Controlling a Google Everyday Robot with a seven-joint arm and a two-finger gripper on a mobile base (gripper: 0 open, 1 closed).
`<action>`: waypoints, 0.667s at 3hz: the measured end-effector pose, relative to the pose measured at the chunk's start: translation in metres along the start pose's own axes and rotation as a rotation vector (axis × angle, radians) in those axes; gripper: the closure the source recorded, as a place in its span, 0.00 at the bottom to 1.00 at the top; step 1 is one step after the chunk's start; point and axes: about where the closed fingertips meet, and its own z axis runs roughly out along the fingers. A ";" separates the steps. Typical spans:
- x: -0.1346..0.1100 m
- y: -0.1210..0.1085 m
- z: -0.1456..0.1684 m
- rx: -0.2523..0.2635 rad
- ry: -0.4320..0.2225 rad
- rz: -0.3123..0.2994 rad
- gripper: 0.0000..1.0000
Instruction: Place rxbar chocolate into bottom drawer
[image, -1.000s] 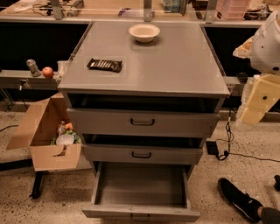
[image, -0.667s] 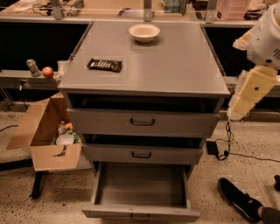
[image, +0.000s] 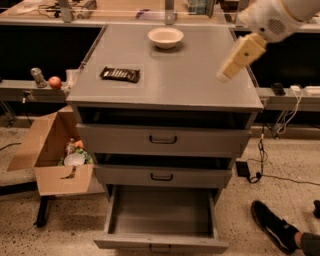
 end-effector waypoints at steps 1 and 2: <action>-0.048 -0.032 0.045 -0.054 -0.200 -0.009 0.00; -0.055 -0.047 0.044 -0.044 -0.249 0.005 0.00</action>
Offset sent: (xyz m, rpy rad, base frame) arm 0.0518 0.0386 0.0017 0.1519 -0.0380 0.0903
